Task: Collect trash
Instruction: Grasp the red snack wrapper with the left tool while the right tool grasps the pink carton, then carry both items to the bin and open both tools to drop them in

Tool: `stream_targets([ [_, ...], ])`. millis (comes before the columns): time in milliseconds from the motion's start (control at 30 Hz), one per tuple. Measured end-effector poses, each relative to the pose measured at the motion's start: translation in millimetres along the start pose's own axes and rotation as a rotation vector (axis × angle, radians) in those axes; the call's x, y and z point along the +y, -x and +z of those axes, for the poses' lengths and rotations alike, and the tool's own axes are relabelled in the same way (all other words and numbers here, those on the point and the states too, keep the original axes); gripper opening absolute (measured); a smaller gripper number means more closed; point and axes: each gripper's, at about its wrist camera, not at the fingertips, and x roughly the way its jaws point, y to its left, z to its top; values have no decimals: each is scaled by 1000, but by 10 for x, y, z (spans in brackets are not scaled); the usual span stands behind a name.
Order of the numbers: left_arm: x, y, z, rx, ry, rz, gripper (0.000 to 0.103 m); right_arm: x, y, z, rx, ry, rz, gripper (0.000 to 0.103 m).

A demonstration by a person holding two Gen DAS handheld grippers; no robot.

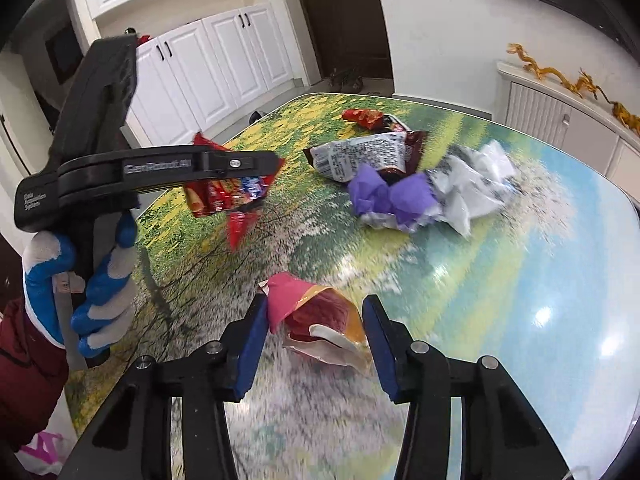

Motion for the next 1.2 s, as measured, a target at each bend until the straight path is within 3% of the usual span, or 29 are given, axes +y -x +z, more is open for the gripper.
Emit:
stream_targets([
  [300,-403,314,-118,-34,-51,-6,12,-258,460,-252,-54,-102,-44,45],
  [567,-1099,211,-135,-3,-119,-74,12,-719,1043,-526,-136,-208,-132,45],
  [967,-2813,-587,-111,137,-280,-248,12,-1947,1829,-1121,-207,-457,-346,45],
  [1200,-3819,-1208,-310,234,-384,-290,12,-2775,2031,-1614,-212,-677,-444,45],
])
